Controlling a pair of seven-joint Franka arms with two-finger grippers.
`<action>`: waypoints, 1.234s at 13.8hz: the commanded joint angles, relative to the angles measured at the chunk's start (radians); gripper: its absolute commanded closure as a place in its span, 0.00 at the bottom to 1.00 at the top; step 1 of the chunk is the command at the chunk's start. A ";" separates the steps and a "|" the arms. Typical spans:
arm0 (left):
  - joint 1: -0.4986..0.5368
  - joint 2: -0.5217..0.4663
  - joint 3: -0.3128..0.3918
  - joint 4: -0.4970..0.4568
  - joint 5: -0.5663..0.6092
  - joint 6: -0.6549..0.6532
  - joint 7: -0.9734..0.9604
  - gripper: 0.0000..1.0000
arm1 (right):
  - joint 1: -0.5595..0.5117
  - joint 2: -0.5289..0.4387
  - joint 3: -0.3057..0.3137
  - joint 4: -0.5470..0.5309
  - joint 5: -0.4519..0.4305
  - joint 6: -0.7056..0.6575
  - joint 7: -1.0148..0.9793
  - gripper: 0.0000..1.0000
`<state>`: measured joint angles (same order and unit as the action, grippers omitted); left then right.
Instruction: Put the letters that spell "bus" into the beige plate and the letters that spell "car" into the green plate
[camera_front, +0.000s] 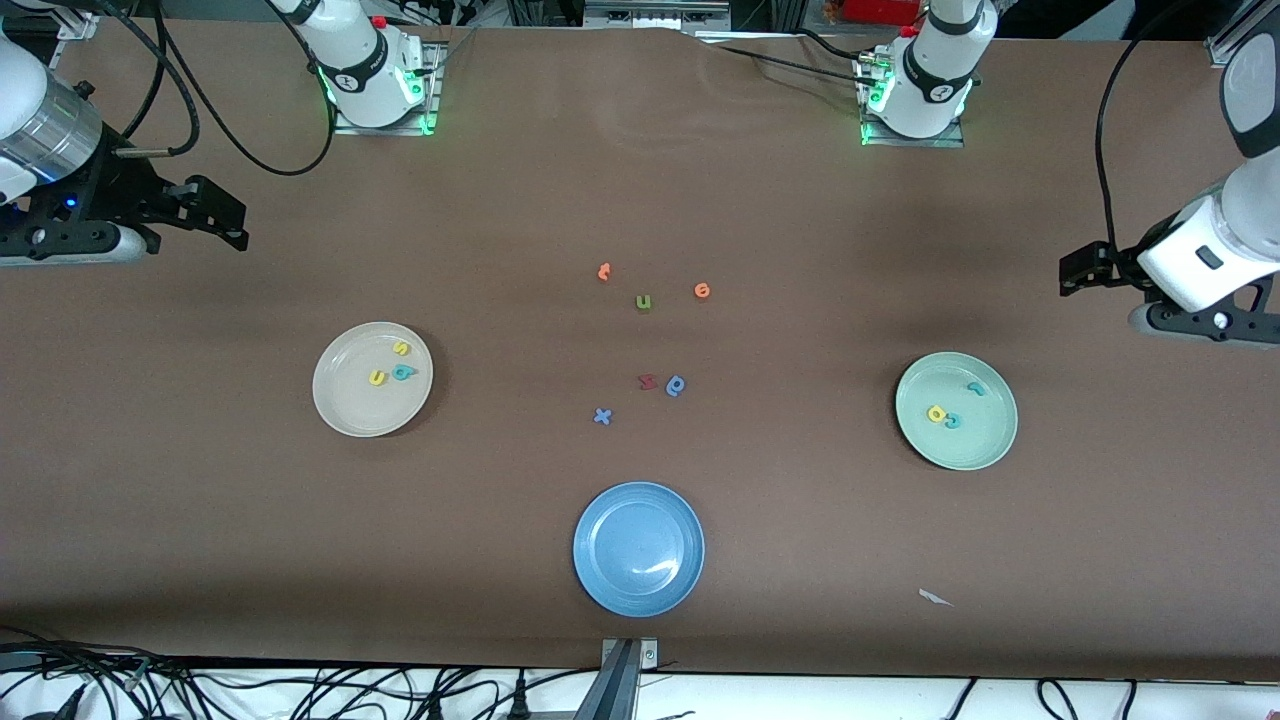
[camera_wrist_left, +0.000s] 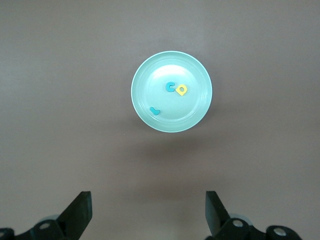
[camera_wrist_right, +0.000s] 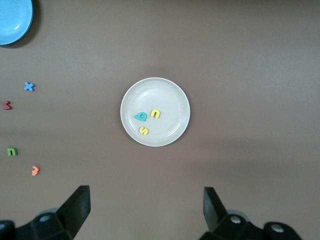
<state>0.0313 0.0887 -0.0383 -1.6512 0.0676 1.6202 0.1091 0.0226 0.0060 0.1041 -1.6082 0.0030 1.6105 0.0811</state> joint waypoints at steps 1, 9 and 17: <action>-0.014 -0.043 0.018 -0.025 -0.025 -0.006 -0.009 0.00 | -0.001 -0.006 0.000 0.007 0.014 -0.008 -0.011 0.00; -0.076 -0.070 0.055 -0.027 -0.049 0.017 -0.054 0.00 | 0.000 -0.008 0.002 0.005 0.023 -0.001 -0.009 0.00; -0.056 -0.072 0.057 -0.027 -0.088 0.010 -0.046 0.00 | -0.001 -0.008 0.014 0.005 0.022 -0.006 -0.011 0.00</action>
<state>-0.0250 0.0399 0.0133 -1.6529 0.0060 1.6241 0.0621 0.0233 0.0060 0.1058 -1.6082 0.0079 1.6109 0.0810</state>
